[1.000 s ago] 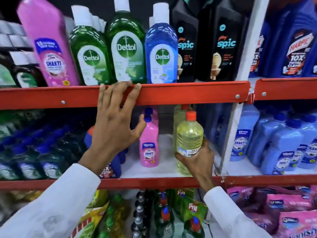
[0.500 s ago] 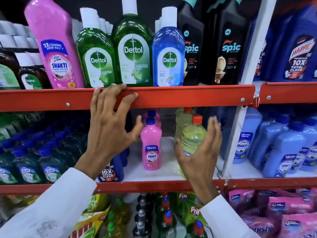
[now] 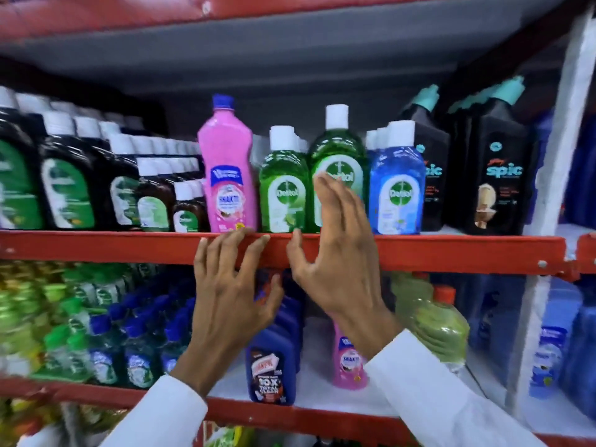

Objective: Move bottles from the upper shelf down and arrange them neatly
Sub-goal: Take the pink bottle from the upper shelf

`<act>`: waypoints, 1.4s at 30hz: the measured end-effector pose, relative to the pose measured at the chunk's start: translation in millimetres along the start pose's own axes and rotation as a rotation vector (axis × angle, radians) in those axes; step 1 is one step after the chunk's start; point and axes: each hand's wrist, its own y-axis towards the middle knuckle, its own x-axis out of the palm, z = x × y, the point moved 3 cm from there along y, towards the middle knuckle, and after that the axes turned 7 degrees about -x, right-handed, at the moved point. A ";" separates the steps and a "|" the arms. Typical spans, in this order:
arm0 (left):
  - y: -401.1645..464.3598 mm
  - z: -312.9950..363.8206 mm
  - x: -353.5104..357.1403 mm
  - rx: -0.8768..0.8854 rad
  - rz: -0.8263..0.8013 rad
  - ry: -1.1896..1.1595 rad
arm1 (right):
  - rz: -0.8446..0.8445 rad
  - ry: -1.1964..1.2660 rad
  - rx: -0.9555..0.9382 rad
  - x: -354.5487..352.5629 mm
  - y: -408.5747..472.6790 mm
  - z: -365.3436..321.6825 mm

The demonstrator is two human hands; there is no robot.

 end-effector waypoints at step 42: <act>-4.0 -31.6 10.5 -0.057 -0.011 -0.054 | -0.016 0.349 0.055 -38.1 33.5 -57.4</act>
